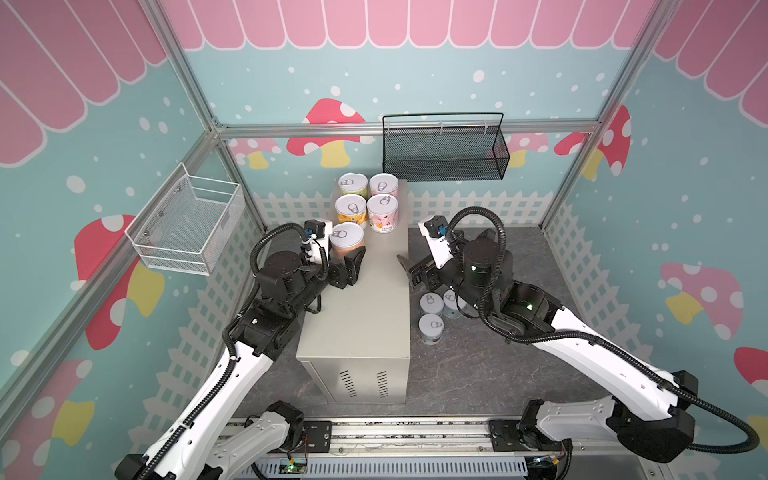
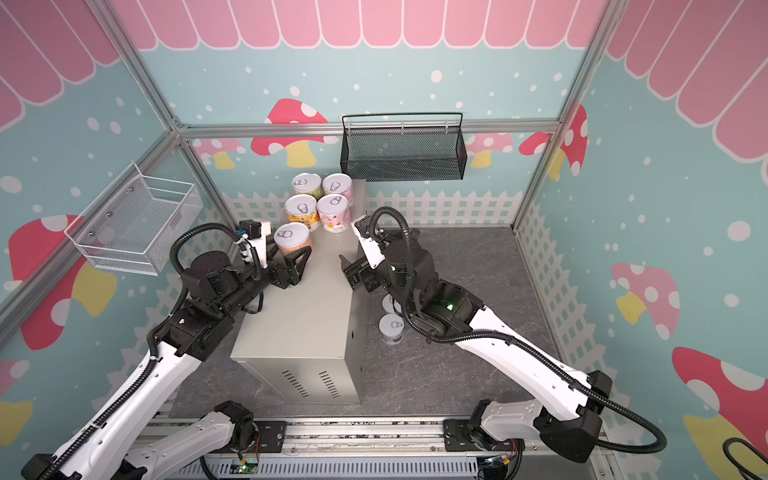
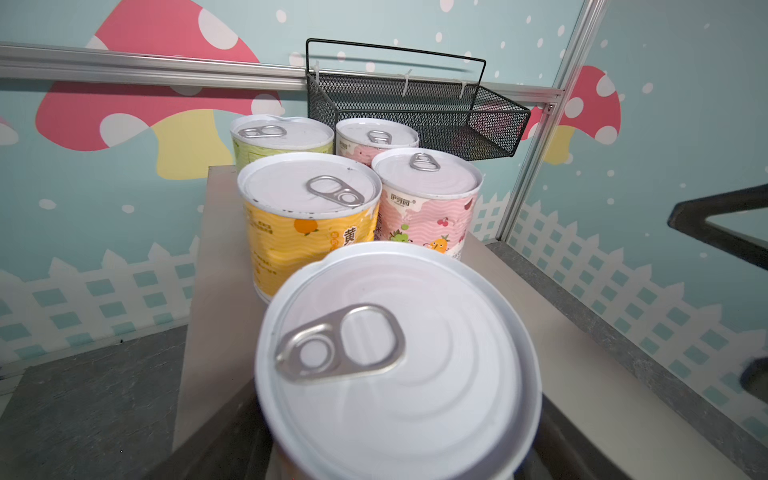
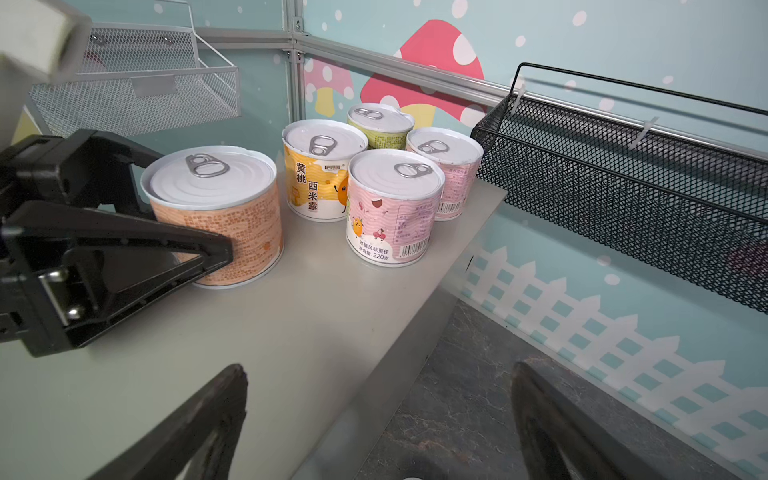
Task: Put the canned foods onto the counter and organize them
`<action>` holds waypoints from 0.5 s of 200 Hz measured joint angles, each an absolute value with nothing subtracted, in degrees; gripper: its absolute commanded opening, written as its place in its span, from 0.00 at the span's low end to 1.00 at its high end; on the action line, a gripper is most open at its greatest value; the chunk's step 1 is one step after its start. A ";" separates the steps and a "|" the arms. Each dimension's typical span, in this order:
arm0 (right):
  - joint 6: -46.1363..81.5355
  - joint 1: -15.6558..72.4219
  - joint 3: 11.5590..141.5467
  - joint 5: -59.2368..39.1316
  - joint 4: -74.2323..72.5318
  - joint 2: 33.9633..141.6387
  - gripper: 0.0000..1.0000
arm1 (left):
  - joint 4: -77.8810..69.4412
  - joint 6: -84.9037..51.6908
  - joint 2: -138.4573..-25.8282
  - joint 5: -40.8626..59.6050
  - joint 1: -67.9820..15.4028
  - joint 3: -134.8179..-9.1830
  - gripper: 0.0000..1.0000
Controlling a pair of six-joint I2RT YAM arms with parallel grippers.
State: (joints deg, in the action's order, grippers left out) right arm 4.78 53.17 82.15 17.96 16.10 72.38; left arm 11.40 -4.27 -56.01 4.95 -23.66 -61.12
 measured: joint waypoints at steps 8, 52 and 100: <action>4.78 53.10 82.06 17.93 16.08 72.34 0.99 | 11.25 -4.21 -56.27 5.02 -23.75 -61.23 0.80; 4.78 52.82 81.67 17.43 15.81 72.16 0.99 | 10.96 -3.81 -57.19 5.17 -24.05 -61.76 0.78; 4.78 52.60 81.06 17.04 15.59 71.48 0.99 | 10.57 -3.62 -57.95 4.86 -24.25 -62.04 0.75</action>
